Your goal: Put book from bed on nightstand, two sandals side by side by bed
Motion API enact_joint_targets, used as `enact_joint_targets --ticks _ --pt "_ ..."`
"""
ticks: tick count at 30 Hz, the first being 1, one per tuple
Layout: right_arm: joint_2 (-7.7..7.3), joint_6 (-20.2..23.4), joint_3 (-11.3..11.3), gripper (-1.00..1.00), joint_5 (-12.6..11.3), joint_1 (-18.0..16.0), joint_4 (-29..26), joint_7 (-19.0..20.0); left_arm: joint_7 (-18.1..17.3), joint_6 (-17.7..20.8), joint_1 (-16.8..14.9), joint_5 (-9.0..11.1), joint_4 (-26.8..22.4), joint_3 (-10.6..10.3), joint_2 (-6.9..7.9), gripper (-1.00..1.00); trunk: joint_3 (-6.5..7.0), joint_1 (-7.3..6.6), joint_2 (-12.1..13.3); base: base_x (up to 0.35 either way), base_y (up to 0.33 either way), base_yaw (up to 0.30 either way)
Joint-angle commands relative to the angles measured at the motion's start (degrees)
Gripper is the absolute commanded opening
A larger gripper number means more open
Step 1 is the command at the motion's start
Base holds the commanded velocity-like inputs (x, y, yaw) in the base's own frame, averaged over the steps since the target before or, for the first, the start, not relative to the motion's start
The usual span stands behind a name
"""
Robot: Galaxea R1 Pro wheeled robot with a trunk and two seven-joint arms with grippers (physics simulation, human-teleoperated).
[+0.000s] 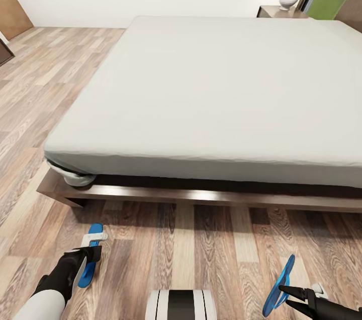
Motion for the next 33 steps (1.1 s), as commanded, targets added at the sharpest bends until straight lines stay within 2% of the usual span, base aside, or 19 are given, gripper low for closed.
enact_joint_targets --ticks 1,11,17,25,28,33 --pt "0.00 0.42 -0.08 -1.00 -0.21 -0.03 0.00 0.04 -0.48 0.21 -0.03 -0.63 -0.12 0.32 -0.05 -1.00 -0.26 0.01 -0.03 0.000 0.000 0.000" --pt "0.00 0.42 -0.08 -1.00 -0.18 -0.02 0.00 0.02 -0.48 0.20 -0.02 -0.63 -0.13 0.32 -0.06 -1.00 -2.48 0.27 -0.16 0.000 0.000 0.000" --pt "0.00 0.42 -0.08 -1.00 -0.14 -0.02 0.00 0.02 -0.50 0.04 -0.03 -0.63 -0.13 0.32 -0.06 -1.00 -2.48 0.27 -0.16 0.000 0.000 0.000" --pt "0.00 0.42 -0.08 -1.00 -0.18 -0.01 0.00 0.04 -0.40 -7.36 -0.03 -0.55 0.27 0.43 -0.06 -1.00 -2.48 0.27 -0.16 0.000 0.000 0.000" --pt "0.00 0.42 -0.08 -1.00 -0.18 0.00 0.00 0.03 -0.39 -7.58 -0.03 -0.54 0.34 0.37 -0.08 -1.00 -2.48 0.27 -0.16 0.000 0.000 0.000" --pt "0.00 0.42 -0.08 -1.00 -0.13 -0.04 0.00 0.02 -0.33 -7.53 -0.03 -0.61 0.39 0.32 -0.45 -1.00 -3.59 0.40 -0.23 0.000 0.000 0.000"
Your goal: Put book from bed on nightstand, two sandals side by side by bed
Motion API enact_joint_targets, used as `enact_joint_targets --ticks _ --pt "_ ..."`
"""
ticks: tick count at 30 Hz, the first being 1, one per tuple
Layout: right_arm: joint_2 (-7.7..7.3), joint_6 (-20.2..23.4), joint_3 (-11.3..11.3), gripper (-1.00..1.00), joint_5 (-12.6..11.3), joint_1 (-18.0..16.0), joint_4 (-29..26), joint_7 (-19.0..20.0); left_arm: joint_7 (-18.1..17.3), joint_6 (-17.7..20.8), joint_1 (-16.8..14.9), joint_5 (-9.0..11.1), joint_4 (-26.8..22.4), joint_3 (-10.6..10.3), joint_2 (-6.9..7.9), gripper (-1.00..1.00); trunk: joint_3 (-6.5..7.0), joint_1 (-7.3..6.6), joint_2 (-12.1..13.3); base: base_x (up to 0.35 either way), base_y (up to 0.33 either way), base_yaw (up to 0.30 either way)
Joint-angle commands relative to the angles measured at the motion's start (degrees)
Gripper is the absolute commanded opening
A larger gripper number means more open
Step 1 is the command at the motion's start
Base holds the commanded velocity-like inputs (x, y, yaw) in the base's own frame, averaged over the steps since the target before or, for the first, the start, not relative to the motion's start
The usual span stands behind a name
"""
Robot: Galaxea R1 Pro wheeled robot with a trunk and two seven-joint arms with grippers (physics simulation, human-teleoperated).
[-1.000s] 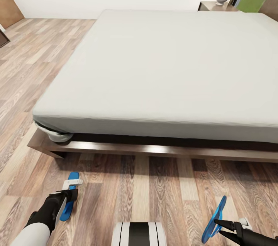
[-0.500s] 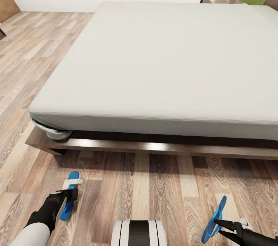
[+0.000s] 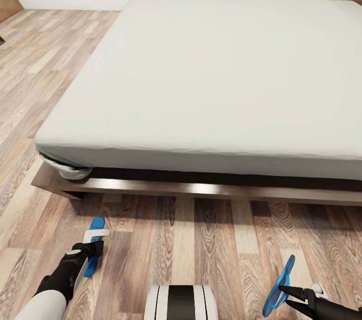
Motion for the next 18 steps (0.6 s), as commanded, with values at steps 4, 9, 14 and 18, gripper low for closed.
enact_joint_targets --ticks 4,9,14,18 --pt "0.00 0.43 -0.08 -1.00 -0.21 0.01 0.00 0.06 -0.43 0.22 -0.03 -0.64 -0.12 0.35 -0.10 -1.00 -0.93 0.09 -0.07 0.000 0.000 0.000" --pt "0.00 0.43 -0.08 -1.00 -0.21 0.01 0.00 0.06 -0.44 0.23 -0.03 -0.65 -0.12 0.35 -0.11 -1.00 -2.03 0.22 -0.14 0.000 0.000 0.000" --pt "0.00 0.43 -0.08 -1.00 -0.21 0.00 0.00 0.06 -0.43 0.23 -0.03 -0.65 -0.12 0.35 -0.11 -1.00 -2.48 0.27 -0.16 0.000 0.000 0.000" --pt "0.00 0.43 -0.08 -1.00 -0.21 -0.01 0.00 0.06 -0.44 0.23 -0.03 -0.65 -0.16 0.35 -0.11 -1.00 -2.48 0.27 -0.16 0.000 0.000 0.000"
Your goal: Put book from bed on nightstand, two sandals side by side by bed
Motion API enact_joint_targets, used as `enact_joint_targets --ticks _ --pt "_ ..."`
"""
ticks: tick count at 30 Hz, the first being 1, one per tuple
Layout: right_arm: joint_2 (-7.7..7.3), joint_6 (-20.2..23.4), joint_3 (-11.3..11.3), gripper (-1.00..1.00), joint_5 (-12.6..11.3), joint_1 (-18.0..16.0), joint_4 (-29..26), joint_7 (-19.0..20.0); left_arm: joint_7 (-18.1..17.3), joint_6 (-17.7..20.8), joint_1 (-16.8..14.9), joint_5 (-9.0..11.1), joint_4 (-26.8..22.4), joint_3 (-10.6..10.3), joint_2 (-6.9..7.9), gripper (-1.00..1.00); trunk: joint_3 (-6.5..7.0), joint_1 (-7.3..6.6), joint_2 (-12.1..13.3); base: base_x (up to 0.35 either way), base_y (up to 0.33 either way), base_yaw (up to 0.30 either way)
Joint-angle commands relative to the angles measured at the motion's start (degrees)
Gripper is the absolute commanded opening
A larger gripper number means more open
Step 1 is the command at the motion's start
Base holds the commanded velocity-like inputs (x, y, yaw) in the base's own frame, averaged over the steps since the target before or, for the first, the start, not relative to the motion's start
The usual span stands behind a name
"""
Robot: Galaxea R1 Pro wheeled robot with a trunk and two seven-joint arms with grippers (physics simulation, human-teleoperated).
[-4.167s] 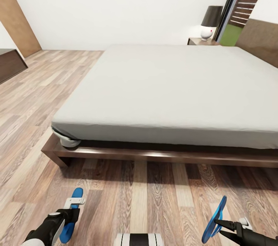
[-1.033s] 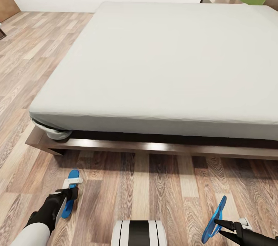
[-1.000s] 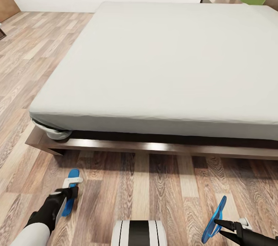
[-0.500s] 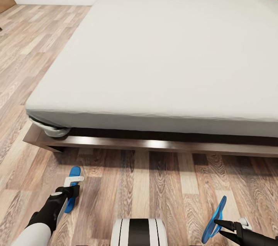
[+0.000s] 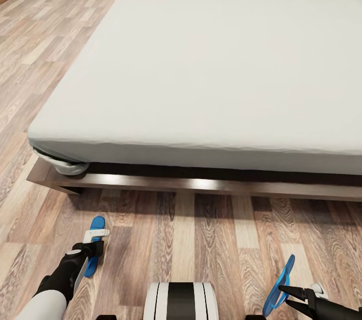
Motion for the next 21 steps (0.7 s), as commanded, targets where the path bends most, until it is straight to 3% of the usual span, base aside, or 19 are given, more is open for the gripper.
enact_joint_targets --ticks 1,7,16,21 --pt "0.00 0.41 -0.06 -1.00 -0.18 -0.03 0.01 0.06 -0.47 0.22 -0.02 -0.63 -0.12 0.35 -0.05 -1.00 -0.03 -0.01 -0.01 0.000 0.000 0.000" --pt "0.00 0.41 -0.06 -1.00 -0.18 -0.01 0.01 0.06 -0.46 0.22 -0.02 -0.63 -0.13 0.35 -0.05 -1.00 -1.14 0.12 -0.08 0.000 0.000 0.000" --pt "0.00 0.41 -0.06 -1.00 -0.18 -0.02 0.01 0.01 -0.48 0.22 -0.02 -0.63 -0.16 0.35 -0.05 -1.00 -1.14 0.12 -0.08 0.000 0.000 0.000" --pt "0.00 0.41 -0.03 -1.00 -0.18 -0.01 0.01 -0.02 -0.50 0.22 -0.02 -0.63 -0.16 0.35 -0.05 -1.00 -1.80 0.20 -0.12 0.000 0.000 0.000"
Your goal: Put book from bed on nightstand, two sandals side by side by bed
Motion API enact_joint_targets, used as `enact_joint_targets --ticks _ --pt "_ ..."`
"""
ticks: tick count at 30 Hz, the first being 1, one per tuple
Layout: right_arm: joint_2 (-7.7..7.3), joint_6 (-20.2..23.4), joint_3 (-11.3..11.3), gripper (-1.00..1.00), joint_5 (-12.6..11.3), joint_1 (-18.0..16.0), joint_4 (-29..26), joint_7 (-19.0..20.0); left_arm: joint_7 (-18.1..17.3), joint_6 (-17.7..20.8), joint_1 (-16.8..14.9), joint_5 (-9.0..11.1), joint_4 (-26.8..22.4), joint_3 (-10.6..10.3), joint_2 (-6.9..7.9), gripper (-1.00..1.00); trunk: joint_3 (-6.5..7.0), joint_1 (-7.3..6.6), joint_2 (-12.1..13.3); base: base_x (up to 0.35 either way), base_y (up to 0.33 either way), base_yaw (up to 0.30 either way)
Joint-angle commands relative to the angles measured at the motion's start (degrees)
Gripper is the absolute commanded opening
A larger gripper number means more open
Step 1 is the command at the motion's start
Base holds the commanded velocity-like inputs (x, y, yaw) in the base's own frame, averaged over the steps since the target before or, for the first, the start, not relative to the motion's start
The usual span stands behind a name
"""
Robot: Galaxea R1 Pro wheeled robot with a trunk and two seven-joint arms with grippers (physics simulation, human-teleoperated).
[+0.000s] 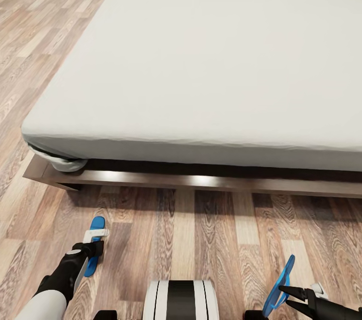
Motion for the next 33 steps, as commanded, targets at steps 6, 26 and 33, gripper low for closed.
enact_joint_targets --ticks 6,26,33 --pt "0.00 0.40 -0.03 -1.00 -0.17 -0.02 0.01 0.06 -0.46 0.22 -0.02 -0.64 -0.12 0.35 -0.05 -1.00 -0.03 -0.01 -0.01 0.000 0.000 0.000" --pt "0.00 0.40 0.01 -1.00 -0.17 0.00 0.01 0.04 -0.50 0.22 -0.02 -0.64 -0.20 0.35 -0.05 -1.00 -0.47 0.04 -0.04 0.000 0.000 0.000" --pt "0.00 0.40 0.02 -1.00 -0.17 -0.03 0.01 0.04 -0.50 0.21 -0.02 -0.64 -0.19 0.35 -0.05 -1.00 -0.47 0.04 -0.04 0.000 0.000 0.000"
